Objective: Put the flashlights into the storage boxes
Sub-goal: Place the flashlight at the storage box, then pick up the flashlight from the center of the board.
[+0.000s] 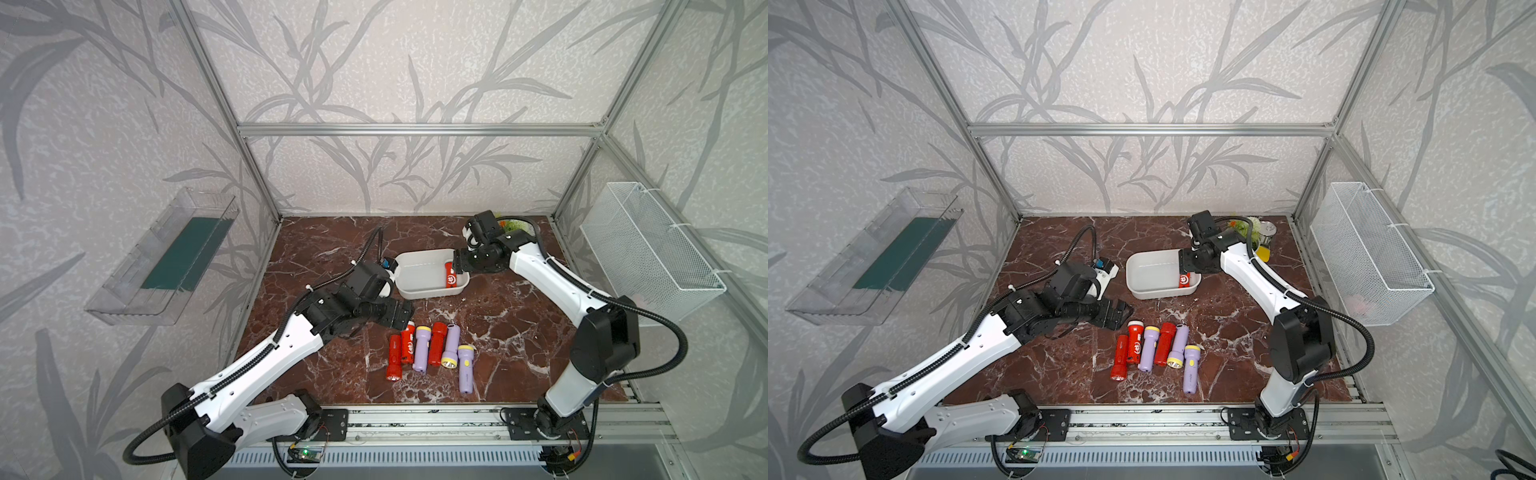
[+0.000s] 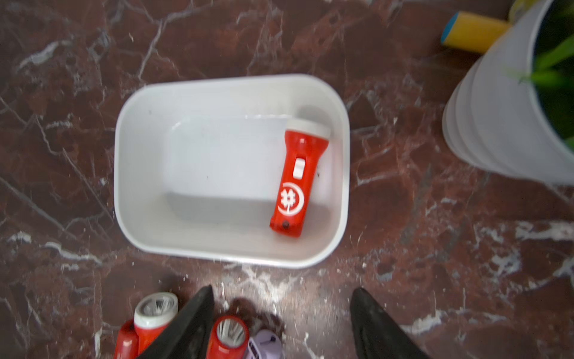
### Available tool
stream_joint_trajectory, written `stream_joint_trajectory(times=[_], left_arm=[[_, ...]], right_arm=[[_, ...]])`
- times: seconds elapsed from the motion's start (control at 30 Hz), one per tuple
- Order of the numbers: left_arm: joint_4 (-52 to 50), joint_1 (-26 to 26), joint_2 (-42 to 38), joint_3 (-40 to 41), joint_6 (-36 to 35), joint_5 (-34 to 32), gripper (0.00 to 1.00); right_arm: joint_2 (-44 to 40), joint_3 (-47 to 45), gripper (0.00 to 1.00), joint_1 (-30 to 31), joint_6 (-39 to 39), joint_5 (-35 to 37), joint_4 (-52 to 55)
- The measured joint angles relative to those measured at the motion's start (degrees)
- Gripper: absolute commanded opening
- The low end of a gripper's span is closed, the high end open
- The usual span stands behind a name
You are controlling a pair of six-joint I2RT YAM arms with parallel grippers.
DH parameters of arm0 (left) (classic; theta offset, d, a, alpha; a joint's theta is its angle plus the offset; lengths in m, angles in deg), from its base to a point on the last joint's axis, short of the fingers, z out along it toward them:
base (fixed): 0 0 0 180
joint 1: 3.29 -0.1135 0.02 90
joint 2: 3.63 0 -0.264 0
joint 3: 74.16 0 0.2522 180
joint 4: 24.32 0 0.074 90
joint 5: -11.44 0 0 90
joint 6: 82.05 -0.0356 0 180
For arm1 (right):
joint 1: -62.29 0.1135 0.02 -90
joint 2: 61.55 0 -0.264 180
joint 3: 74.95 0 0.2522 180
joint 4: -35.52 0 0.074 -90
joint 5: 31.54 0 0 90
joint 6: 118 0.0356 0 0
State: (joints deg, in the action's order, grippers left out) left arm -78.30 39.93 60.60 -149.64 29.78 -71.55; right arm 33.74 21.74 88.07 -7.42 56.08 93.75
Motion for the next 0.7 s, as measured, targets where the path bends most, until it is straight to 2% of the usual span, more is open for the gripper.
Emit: stream_joint_trajectory(times=[0.13,0.33,0.57,0.7], left_arm=[[1.9,1.68,-1.03,3.1,1.86,1.14,0.99],[4.07,6.82,-0.98,4.59,4.13,2.08,0.99],[5.31,13.46,-1.05,4.59,6.43,0.79,0.99],[5.4,16.94,-1.05,4.59,7.72,-0.92,0.99]], right_arm=[[-6.6,-10.01,0.7,2.03,1.07,0.44,0.42],[-18.53,-23.47,0.7,3.37,4.15,0.7,0.68],[-28.46,-32.61,0.69,8.94,8.63,1.29,1.01],[-31.32,-36.76,0.68,11.32,11.21,1.81,1.07]])
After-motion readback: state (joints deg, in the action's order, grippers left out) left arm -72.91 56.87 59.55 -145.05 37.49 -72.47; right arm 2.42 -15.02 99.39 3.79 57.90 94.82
